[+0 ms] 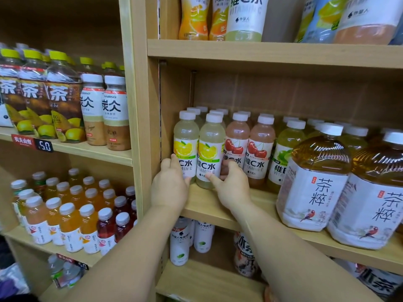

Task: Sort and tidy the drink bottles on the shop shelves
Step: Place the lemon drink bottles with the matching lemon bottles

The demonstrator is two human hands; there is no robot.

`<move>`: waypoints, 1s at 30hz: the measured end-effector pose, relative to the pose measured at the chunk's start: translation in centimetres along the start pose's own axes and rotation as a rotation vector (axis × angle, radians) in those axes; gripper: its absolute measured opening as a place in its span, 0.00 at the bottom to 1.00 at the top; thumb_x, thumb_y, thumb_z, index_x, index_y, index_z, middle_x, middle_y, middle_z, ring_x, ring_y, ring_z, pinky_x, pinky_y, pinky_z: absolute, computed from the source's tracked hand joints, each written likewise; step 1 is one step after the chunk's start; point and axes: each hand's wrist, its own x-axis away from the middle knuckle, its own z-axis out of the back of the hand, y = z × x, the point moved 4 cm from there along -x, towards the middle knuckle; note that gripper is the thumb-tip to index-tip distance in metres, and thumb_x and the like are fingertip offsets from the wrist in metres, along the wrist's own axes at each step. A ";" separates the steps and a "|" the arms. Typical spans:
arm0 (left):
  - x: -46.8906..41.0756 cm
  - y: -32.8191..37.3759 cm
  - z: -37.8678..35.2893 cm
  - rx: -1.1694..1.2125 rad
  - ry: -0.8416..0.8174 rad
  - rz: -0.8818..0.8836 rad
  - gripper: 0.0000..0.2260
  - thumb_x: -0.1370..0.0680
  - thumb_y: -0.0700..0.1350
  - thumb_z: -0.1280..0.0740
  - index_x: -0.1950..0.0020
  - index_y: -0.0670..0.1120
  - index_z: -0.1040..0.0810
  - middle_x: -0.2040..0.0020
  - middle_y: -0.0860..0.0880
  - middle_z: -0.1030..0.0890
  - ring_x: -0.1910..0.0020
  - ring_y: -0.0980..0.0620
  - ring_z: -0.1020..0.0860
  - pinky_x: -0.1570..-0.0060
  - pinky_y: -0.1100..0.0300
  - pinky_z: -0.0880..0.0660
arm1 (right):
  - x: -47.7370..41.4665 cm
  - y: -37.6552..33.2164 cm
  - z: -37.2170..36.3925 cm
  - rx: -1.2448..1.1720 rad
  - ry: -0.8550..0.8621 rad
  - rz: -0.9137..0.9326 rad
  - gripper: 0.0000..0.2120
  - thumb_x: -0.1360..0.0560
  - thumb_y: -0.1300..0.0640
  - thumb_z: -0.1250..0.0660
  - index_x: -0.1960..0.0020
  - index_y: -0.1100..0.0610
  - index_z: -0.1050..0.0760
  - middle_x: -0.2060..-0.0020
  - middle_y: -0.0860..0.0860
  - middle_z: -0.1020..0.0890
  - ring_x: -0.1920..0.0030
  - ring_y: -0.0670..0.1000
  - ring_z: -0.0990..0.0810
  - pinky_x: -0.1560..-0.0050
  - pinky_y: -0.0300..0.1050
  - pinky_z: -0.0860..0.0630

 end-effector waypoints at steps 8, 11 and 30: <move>-0.5 0.0 -0.6 0.038 0.010 -0.006 0.33 0.20 0.47 0.31 0.19 0.43 0.41 0.34 0.43 0.30 0.40 0.40 0.23 0.43 0.51 0.27 | -0.2 0.5 -0.2 -0.009 -0.021 0.012 0.28 0.28 0.46 0.22 0.33 0.53 0.26 0.45 0.49 0.17 0.44 0.51 0.19 0.40 0.53 0.21; -0.3 -0.2 -0.6 0.085 0.026 -0.016 0.33 0.20 0.47 0.31 0.19 0.43 0.40 0.33 0.43 0.29 0.38 0.41 0.23 0.41 0.51 0.27 | -0.1 0.4 -0.2 -0.009 -0.033 0.012 0.28 0.28 0.46 0.23 0.33 0.53 0.26 0.45 0.49 0.17 0.44 0.51 0.19 0.40 0.53 0.21; -3.3 15.8 22.1 0.629 0.508 -0.580 0.14 0.23 0.44 0.27 0.38 0.53 0.23 0.47 0.52 0.22 0.53 0.53 0.20 0.53 0.60 0.23 | -0.8 -24.5 21.7 -0.164 0.375 0.696 0.08 0.22 0.51 0.29 0.45 0.54 0.19 0.52 0.50 0.18 0.52 0.44 0.20 0.50 0.39 0.23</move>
